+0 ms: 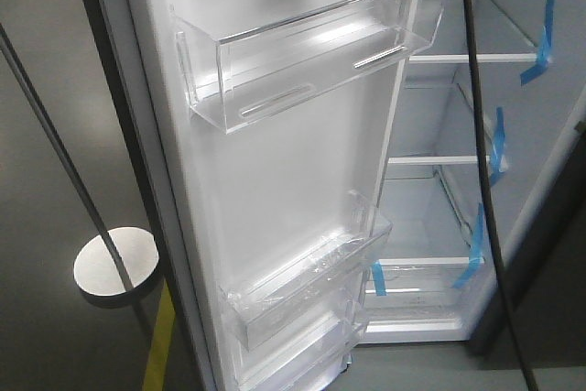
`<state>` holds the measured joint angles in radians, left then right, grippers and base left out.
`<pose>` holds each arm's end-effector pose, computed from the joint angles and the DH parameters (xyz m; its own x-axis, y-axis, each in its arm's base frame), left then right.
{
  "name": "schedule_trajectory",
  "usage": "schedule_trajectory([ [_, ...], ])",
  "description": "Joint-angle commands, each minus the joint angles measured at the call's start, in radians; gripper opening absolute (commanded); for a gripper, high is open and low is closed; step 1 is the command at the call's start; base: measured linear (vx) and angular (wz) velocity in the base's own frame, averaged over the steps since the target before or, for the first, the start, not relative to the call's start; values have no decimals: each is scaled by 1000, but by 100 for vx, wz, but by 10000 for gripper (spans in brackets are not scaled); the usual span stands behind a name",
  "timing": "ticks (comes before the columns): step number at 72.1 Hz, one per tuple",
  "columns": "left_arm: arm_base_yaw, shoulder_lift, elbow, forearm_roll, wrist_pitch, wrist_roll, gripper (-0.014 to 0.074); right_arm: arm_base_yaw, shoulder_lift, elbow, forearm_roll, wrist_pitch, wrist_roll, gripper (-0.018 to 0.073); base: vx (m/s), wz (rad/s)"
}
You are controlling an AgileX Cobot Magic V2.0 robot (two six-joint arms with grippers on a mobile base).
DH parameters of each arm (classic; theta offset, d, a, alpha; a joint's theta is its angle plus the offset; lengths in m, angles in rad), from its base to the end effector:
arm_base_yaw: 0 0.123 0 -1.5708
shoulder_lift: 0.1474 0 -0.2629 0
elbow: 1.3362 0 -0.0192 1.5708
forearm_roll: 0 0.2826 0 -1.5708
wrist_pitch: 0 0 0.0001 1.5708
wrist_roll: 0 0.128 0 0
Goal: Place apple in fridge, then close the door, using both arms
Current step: 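Raise the right gripper and lower the apple into the top door bin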
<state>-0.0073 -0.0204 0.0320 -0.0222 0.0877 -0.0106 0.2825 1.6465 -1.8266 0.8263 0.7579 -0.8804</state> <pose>0.1475 -0.0013 0.1951 -0.0124 -0.0326 -0.9994 0.0088 0.9994 -0.0327 0.3959 0.1823 0.4395 -0.1313 -0.2279 -0.9648 -0.7485 0.6609 -0.0542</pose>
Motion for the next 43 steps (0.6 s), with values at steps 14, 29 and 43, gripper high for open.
schedule_trajectory([
  [14,-6,-6,-1,-7,-82,-2,-6,-3,-16,-32,-57,-32,55,252,0,0],
  [29,-6,-6,-1,-7,-82,-2,-6,-3,-19,-32,-184,-8,195,460,0,0],
  [43,-6,-6,-1,-7,-82,-2,-6,-3,-44,-32,-190,6,231,643,0,0],
])
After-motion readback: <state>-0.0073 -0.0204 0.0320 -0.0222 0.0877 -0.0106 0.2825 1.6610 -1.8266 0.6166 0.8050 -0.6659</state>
